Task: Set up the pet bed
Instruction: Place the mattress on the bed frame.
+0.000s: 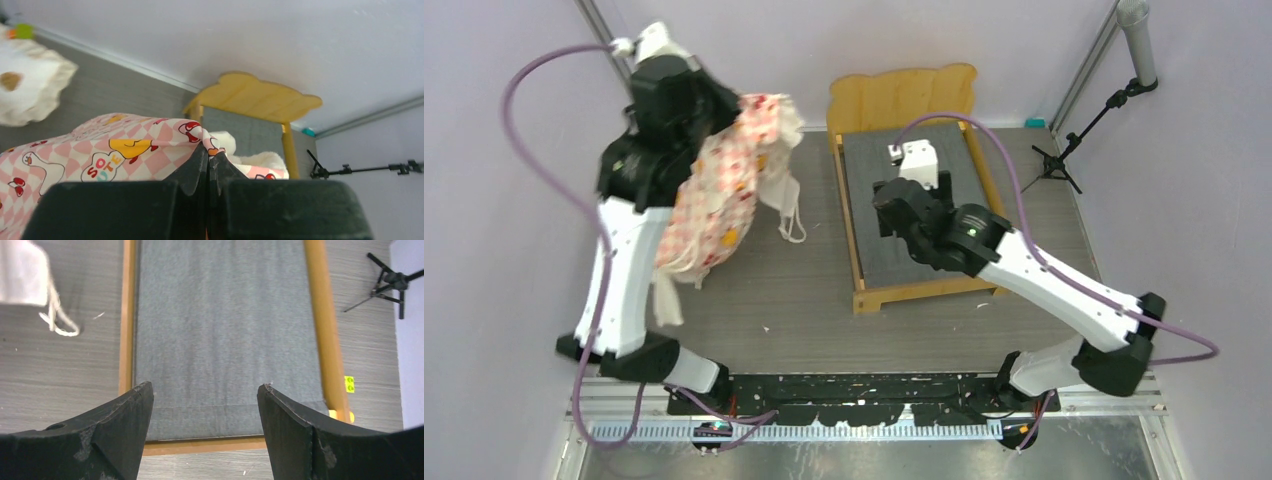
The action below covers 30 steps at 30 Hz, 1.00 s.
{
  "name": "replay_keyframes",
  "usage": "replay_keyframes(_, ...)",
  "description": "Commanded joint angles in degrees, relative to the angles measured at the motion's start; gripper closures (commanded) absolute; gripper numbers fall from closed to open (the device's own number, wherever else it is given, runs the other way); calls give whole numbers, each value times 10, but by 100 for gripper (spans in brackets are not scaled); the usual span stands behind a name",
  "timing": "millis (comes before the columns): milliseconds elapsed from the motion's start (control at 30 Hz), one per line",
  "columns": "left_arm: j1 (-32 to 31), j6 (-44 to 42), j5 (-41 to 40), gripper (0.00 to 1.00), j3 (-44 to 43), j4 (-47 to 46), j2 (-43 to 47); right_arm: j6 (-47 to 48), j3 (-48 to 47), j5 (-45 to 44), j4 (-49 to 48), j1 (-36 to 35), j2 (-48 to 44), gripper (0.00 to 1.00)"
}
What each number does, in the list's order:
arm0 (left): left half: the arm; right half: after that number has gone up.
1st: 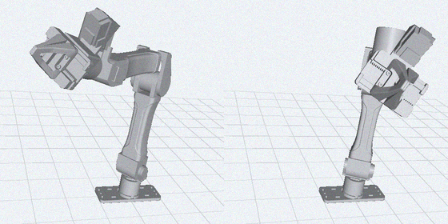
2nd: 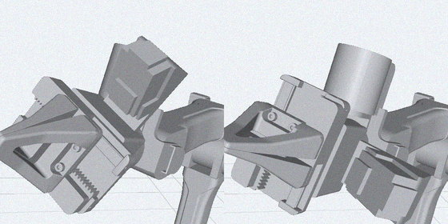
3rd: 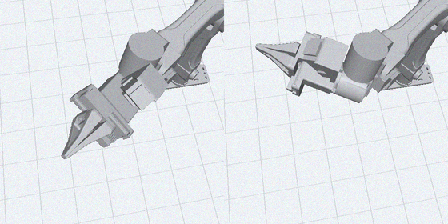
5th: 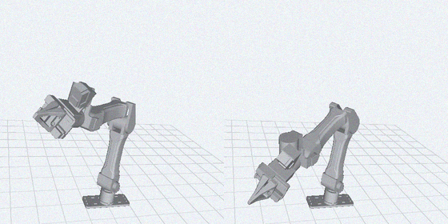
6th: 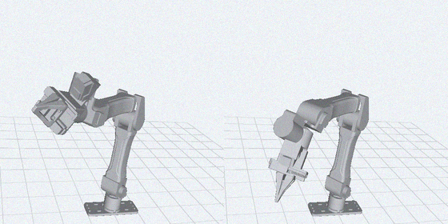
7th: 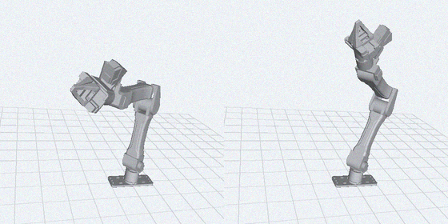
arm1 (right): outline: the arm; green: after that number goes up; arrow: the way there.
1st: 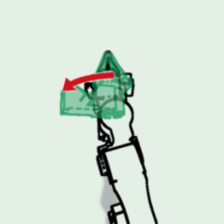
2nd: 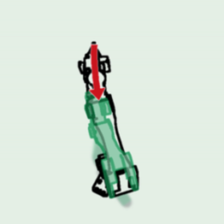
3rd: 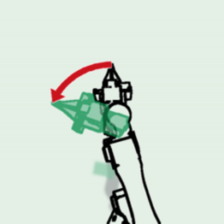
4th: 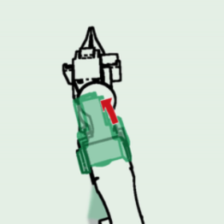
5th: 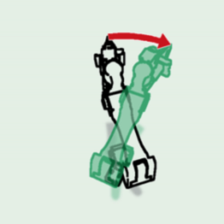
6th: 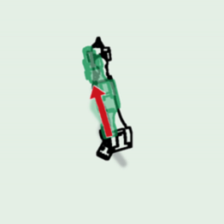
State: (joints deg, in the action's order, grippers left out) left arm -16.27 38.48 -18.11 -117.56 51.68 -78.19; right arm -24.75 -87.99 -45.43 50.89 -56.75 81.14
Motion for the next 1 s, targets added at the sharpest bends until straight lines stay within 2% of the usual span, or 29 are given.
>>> replay_keyframes(0,-106,-63,-61,100,-125,-103,-91,-47,18,-70,27,3,-75,20)
replay_keyframes(100,-147,-101,-80,100,-175,-119,-140,-59,24,-91,49,5,-110,20)
replay_keyframes(167,-174,-115,-77,100,-171,-126,-152,-68,28,-102,64,4,-128,20)
replay_keyframes(267,-240,-133,-44,100,-77,-171,-136,-77,41,-115,78,4,-157,20)
replay_keyframes(300,-269,-147,-36,95,-24,-188,-127,-78,43,-119,83,4,-166,20)
replay_keyframes(400,-361,-195,-24,57,63,-200,-131,-89,39,-152,109,6,-187,19)
replay_keyframes(433,-386,-211,-24,37,81,-190,-138,-91,37,-161,116,7,-195,19)
replay_keyframes(500,-414,-222,-23,17,108,-162,-151,-94,33,-174,130,10,-201,17)
replay_keyframes(533,-418,-224,-29,11,121,-145,-155,-96,32,-180,136,12,-203,16)
replay_keyframes(667,-418,-208,-105,1,196,-123,-105,-114,44,-205,161,17,-207,13)
replay_keyframes(767,-407,-209,-138,0,244,-139,-36,-113,57,-203,162,30,-206,11)
replay_keyframes(867,-368,-194,-134,0,275,-140,18,-84,64,-167,139,62,-197,11)
replay_keyframes(967,-292,-159,-74,0,309,-148,48,-23,68,-61,82,147,-185,11)
